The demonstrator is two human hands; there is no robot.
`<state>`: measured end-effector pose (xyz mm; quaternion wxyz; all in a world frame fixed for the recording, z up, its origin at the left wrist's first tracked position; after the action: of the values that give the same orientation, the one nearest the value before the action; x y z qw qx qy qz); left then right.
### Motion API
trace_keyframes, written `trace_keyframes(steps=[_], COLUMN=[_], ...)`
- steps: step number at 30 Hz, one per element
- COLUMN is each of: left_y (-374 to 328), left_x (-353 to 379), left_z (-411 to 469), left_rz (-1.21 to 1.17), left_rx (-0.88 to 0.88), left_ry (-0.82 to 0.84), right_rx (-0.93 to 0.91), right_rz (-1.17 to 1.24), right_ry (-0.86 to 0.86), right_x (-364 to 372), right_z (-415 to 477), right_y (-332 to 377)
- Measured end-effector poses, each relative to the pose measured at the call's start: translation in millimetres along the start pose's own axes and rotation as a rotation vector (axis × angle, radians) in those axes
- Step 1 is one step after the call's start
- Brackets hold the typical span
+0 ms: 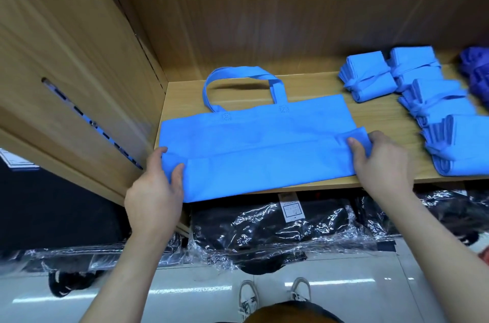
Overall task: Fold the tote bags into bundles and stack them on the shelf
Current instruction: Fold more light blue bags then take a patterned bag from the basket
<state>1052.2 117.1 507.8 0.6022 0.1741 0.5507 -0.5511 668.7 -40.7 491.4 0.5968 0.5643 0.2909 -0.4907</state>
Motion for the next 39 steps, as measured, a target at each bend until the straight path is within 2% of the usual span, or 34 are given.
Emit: trace_keyframes(steps=[3,5,7,9,12,15,17,20,26,31,34,36,39], left_y=[2,-7,-24,-36,-34,-16,-8,-12,-4,7,16,18,4], left_x=[-1,-3,-4,4,25,42,45,35,13,-2,1,3,3], left_z=[4,5,5,8,6,-10,-17,-9,13,11,6,7,9], left_rz=[0.142,0.223,0.319,0.293,0.084,0.201,0.26,0.111,-0.374,-0.6,-0.728,-0.594,-0.281], left_rx=[-0.022,0.076,0.258,0.43,0.583,0.68,0.737,0.702,0.287,0.004,-0.113,-0.091,0.051], left_ry=[0.046,0.032,-0.011,0.003,0.274,0.563,0.647,0.607,0.562,0.126,-0.033,-0.067,-0.055], right_rx=[0.057,0.098,-0.004,-0.237,-0.525,-0.583,-0.659,-0.719,-0.4,-0.089,0.048,0.118,0.15], right_rz=[-0.098,-0.096,-0.017,0.006,0.062,0.037,-0.038,-0.051,0.324,0.443,0.575,0.611,0.495], right_ry=[0.039,0.0,-0.107,-0.107,0.13,0.376,0.467,0.507,0.691,0.655,0.636,0.585,0.392], right_x=[4,-1,-10,-9,8,19,22,19,2,-2,-3,2,9], right_z=[4,3,-2,-7,-11,-16,-21,-21,3,24,26,28,33], right_y=[-3,-4,5,23,39,26,17,12,9,-11,-13,-14,-18])
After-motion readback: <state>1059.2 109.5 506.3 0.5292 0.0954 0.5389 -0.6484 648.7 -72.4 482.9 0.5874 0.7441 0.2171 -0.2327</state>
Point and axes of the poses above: each hand's wrist, its own z-axis towards the middle knuckle, its own x-axis out of the palm, y = z × x, the point moved 9 cm from there along z, towards the middle knuckle, and after that the axes turned 10 degrees about x, right-handed, at the moved point
